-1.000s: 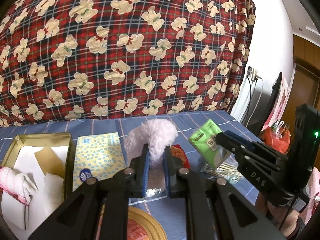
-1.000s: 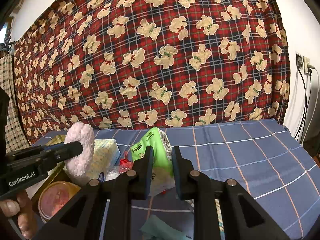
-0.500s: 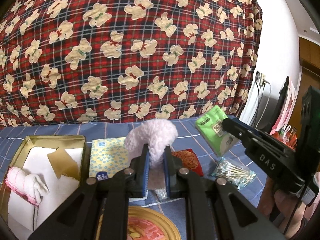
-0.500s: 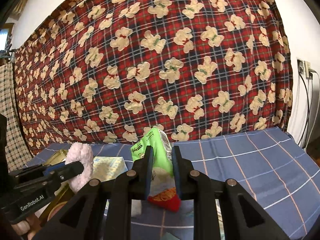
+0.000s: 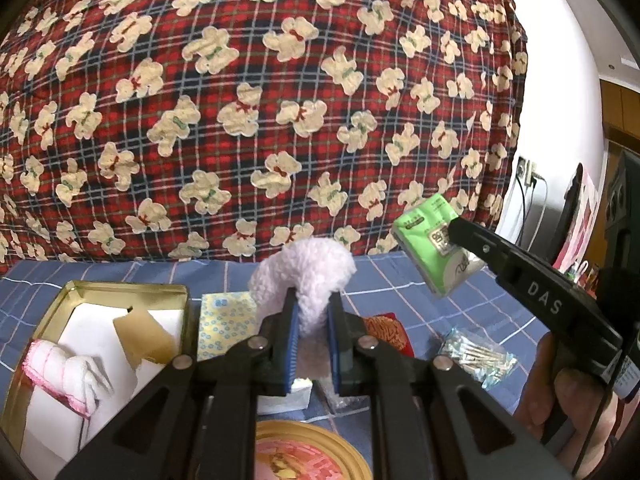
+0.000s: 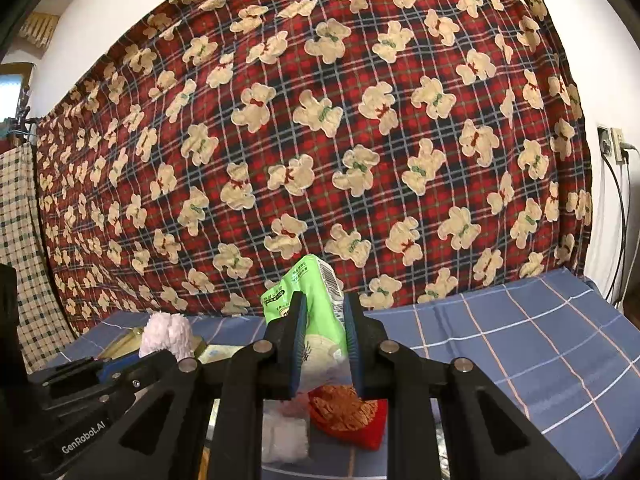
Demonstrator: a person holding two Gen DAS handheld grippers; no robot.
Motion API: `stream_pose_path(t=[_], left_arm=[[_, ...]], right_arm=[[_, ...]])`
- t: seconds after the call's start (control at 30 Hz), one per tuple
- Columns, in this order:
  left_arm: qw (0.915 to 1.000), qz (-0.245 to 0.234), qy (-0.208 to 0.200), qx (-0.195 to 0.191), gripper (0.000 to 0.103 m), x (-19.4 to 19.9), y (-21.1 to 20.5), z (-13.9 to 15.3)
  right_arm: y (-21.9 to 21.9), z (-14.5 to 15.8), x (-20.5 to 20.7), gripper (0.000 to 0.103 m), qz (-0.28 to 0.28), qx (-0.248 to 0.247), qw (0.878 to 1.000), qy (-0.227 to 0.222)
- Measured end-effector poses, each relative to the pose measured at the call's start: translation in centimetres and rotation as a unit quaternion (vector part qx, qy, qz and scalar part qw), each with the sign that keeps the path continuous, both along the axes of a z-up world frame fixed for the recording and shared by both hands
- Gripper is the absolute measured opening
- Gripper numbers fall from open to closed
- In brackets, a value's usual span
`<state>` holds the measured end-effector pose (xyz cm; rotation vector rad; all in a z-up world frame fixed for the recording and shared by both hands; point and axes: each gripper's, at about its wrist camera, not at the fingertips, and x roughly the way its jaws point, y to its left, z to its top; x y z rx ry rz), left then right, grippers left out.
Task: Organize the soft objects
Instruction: 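Carry pink puff with left tool and green roll with right tool to tray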
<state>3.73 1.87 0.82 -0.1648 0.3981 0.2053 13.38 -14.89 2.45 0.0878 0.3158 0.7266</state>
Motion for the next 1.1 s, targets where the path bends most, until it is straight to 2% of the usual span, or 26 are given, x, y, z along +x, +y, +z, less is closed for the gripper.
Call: stream_pose_path(t=[0.5, 0.87, 1.1], left_arm=[[0.9993, 0.030, -0.021, -0.002, 0.010, -1.5, 1.8, 0.5], [0.9956, 0.082, -0.037, 0.027, 0.010, -2.6, 2.8, 0.8], [0.9914, 0.122, -0.040, 0.025, 0.010, -3.4, 4.1, 0.6]], right_arm=[[2.4, 1.0, -1.2, 0.020, 0.024, 0.005, 1.000, -0.017], [4.1, 1.7, -1.9, 0.021, 0.042, 0.024, 0.999, -0.023], [5.7, 2.3, -2.7, 0.021, 0.066, 0.039, 0.997, -0.024]])
